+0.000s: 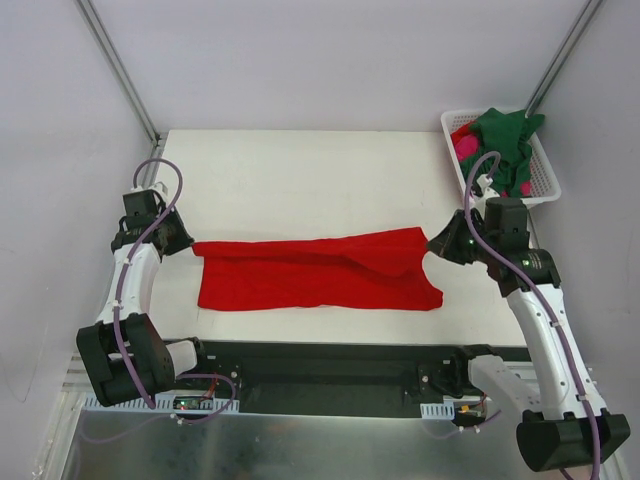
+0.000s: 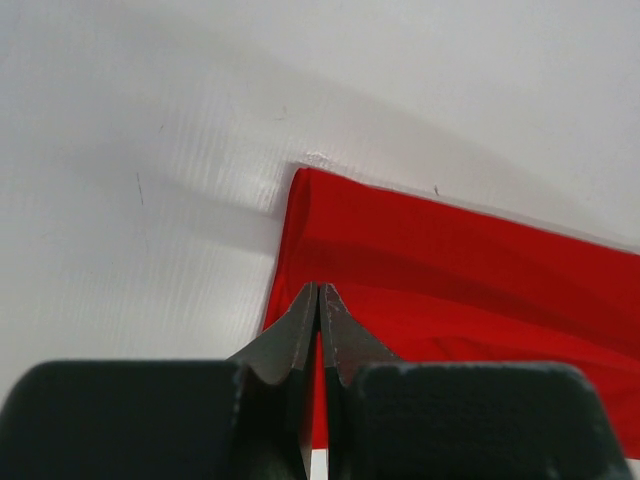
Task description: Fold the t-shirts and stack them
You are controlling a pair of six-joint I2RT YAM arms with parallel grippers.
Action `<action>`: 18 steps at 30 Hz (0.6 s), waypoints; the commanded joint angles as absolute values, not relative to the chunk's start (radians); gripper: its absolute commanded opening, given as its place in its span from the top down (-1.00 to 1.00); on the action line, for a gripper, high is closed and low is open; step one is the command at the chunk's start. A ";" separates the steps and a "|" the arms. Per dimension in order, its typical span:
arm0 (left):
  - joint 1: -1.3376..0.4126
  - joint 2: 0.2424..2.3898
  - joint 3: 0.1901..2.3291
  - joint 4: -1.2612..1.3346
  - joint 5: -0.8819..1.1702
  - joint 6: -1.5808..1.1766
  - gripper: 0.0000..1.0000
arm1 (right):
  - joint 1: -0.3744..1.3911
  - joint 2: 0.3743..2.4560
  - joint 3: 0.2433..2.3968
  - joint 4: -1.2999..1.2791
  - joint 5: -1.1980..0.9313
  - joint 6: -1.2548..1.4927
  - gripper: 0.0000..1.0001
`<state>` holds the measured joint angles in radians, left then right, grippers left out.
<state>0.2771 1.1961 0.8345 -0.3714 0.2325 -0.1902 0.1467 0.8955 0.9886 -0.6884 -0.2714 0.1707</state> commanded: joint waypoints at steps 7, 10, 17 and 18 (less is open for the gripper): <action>0.291 1.167 0.824 -0.446 0.170 -0.130 1.00 | 0.149 0.825 0.948 -0.768 -0.298 0.150 0.97; 0.291 1.164 0.821 -0.459 0.169 -0.123 1.00 | 0.149 0.810 0.931 -0.788 -0.307 0.149 0.97; 0.291 1.138 0.805 -0.491 0.156 -0.110 1.00 | 0.150 0.769 0.905 -0.841 -0.314 0.143 0.97; 0.290 1.132 0.804 -0.498 0.153 -0.104 1.00 | 0.150 0.765 0.902 -0.842 -0.314 0.143 0.97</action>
<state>0.2771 1.1770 0.8135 -0.4629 0.1898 -0.1379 0.1467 0.7967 0.9119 -0.7990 -0.2996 0.1612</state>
